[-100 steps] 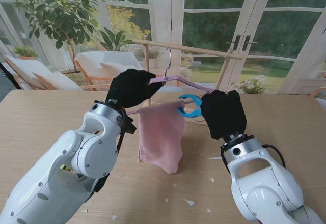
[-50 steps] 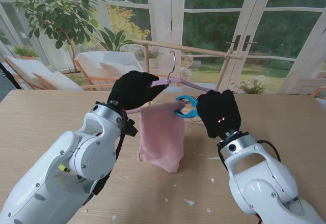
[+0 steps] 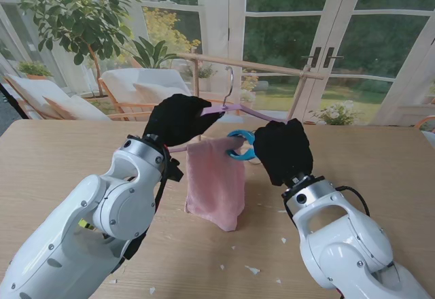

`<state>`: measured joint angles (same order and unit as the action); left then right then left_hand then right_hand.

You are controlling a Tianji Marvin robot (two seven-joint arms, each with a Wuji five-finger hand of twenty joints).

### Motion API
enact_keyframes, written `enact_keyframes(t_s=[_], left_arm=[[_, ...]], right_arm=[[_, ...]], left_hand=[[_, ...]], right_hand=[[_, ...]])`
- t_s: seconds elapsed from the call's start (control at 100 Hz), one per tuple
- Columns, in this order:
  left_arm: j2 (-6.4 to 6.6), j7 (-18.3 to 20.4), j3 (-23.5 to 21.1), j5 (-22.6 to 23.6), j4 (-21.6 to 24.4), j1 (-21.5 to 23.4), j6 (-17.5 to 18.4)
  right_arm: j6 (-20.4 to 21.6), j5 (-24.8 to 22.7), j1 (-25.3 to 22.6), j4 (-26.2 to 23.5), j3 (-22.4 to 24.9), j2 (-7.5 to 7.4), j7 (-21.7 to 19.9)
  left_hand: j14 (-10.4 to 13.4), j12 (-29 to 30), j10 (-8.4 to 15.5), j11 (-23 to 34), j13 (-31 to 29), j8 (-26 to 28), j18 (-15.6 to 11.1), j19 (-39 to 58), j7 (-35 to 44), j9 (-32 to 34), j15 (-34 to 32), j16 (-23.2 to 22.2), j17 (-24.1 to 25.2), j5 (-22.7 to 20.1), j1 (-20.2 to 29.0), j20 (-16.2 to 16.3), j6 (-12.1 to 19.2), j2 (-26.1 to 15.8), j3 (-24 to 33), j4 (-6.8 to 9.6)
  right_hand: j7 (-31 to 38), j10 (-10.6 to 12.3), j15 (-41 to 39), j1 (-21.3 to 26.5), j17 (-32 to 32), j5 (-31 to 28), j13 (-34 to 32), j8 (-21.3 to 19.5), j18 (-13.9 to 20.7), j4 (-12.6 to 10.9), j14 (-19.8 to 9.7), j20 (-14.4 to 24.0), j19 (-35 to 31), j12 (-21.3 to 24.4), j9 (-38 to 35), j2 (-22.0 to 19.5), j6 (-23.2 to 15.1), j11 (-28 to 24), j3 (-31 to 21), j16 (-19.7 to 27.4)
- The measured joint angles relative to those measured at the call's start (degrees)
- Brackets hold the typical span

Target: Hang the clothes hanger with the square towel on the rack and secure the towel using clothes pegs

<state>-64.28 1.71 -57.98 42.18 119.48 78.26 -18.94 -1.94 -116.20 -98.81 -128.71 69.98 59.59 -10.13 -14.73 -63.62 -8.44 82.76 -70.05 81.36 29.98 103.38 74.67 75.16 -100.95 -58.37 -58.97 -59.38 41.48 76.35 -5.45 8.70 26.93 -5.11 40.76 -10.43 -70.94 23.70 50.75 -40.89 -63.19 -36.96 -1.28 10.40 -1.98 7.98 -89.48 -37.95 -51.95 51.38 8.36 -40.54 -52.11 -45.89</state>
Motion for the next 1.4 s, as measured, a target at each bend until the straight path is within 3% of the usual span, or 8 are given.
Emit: enact_keyframes(t_s=[0.06, 0.15, 0.37, 0.73, 0.89, 1.11, 1.36, 1.4], left_arm=[[-0.01, -0.03, -0.02, -0.11, -0.12, -0.02, 0.0], [-0.01, -0.04, -0.09, -0.13, -0.18, -0.04, -0.02], [-0.02, -0.22, -0.23, -0.11, -0.36, -0.04, -0.05], [-0.18, -0.98, -0.25, -0.12, -2.05, -0.76, -0.6], [-0.26, -1.33, -0.46, -0.16, -2.89, -1.09, -0.72], [-0.38, -1.81, -0.93, -0.66, -4.14, -1.3, 0.04], [-0.35, -1.42, -2.66, -3.9, -5.57, -1.17, 5.64], [-0.34, -1.21, -3.02, -5.11, -5.76, -1.15, 6.55]], right_arm=[[1.07, -1.74, -0.15, -0.86, -0.04, 0.01, -0.96], [1.98, -3.88, -0.52, -2.24, -0.37, 0.02, -2.82], [1.41, -6.95, -2.33, -3.78, -0.8, 0.23, -3.07], [-6.63, -5.41, -7.93, -4.77, -0.12, 0.63, 5.53], [-8.25, -1.19, -9.91, -5.19, 0.93, 0.72, 8.6], [-12.61, 9.55, -12.59, -5.21, 3.47, 0.86, 18.7], [-13.22, 24.53, -14.62, -5.84, 8.25, 1.69, 22.94], [-13.22, 25.94, -14.87, -5.84, 9.1, 1.89, 23.83]], left_hand=[[0.0, 0.0, 0.0, 0.0, 0.0, 0.0, -0.01, 0.0, 0.0, 0.0, 0.0, 0.0, 0.0, -0.01, 0.0, 0.0, 0.01, 0.0, 0.0, 0.0], [0.01, 0.0, 0.01, 0.0, 0.0, 0.0, -0.02, 0.0, 0.0, 0.0, 0.0, 0.0, 0.0, -0.01, 0.0, 0.0, 0.01, 0.0, 0.0, 0.0], [0.06, 0.0, 0.04, 0.01, -0.01, 0.0, -0.39, 0.0, 0.0, 0.0, 0.0, 0.0, -0.01, -0.01, 0.0, 0.0, 0.07, 0.0, 0.0, 0.0], [0.21, 0.0, 0.18, 0.01, -0.01, 0.0, -0.46, 0.0, 0.0, 0.0, 0.0, 0.01, -0.03, -0.01, -0.1, -0.01, 0.13, 0.0, -0.57, 0.0], [0.22, 0.0, 0.19, 0.02, -0.01, 0.0, -0.46, 0.0, 0.0, 0.0, 0.0, 0.01, -0.02, -0.01, -0.1, -0.01, 0.15, 0.0, -0.57, 0.0], [0.22, 0.01, 0.2, 0.02, -0.01, 0.0, -0.46, 0.0, 0.0, 0.0, 0.0, 0.01, -0.03, -0.01, -0.1, -0.01, 0.15, 0.0, -0.58, 0.0], [0.22, 0.01, 0.2, 0.03, -0.01, 0.0, -0.46, 0.0, 0.0, 0.0, 0.0, 0.01, -0.02, -0.01, -0.1, -0.01, 0.16, 0.0, -0.58, 0.0], [0.22, 0.01, 0.2, 0.03, -0.01, 0.0, -0.46, 0.0, 0.0, 0.0, 0.0, 0.01, -0.02, -0.01, -0.1, -0.01, 0.16, 0.0, -0.58, 0.0]], right_hand=[[-0.27, -0.02, 3.4, -0.92, -2.1, 2.17, 3.12, 4.1, 0.81, 0.0, 0.0, -0.11, 0.71, 1.52, 3.39, -1.52, -0.12, 0.0, 0.0, 0.15], [-9.17, -0.03, 7.27, -6.78, -5.4, 3.06, 7.7, 3.3, 1.96, -1.48, 0.0, -0.11, 0.93, 4.3, 7.93, -8.11, -0.15, 0.0, 0.45, 0.6], [-21.41, 5.55, 14.44, -10.94, -12.03, 13.23, 16.47, 3.25, 2.65, -3.8, 1.19, -0.11, 3.08, 10.57, 16.29, -22.19, -4.6, 1.12, 11.1, 1.97], [-24.72, 6.39, 33.88, -14.85, -19.88, 17.49, 22.15, 3.85, -5.98, -3.8, 7.34, -0.04, 19.6, 16.96, 21.2, -26.3, -3.03, 4.06, 13.68, 14.17], [-24.72, 6.39, 36.05, -14.83, -20.61, 17.48, 22.9, 3.85, -7.43, -3.8, 8.03, -0.04, 22.1, 17.34, 21.2, -26.89, -2.54, 4.06, 14.51, 15.54], [-24.54, 6.39, 36.82, -14.77, -21.29, 16.53, 22.9, 3.85, -9.46, -3.8, 8.66, -0.04, 23.78, 17.62, 21.17, -26.9, -2.53, 4.06, 14.58, 16.41], [-22.49, 6.59, 38.32, -11.29, -21.3, 13.57, 22.79, 3.85, -10.31, -3.8, 8.66, -0.04, 24.47, 18.41, 18.01, -26.95, -4.84, 4.96, 14.62, 17.82], [-22.33, 6.66, 38.77, -8.76, -21.3, 12.83, 22.76, 3.84, -10.48, -5.43, 8.66, -0.04, 24.48, 18.57, 17.35, -26.97, -5.48, 5.01, 14.67, 18.11]])
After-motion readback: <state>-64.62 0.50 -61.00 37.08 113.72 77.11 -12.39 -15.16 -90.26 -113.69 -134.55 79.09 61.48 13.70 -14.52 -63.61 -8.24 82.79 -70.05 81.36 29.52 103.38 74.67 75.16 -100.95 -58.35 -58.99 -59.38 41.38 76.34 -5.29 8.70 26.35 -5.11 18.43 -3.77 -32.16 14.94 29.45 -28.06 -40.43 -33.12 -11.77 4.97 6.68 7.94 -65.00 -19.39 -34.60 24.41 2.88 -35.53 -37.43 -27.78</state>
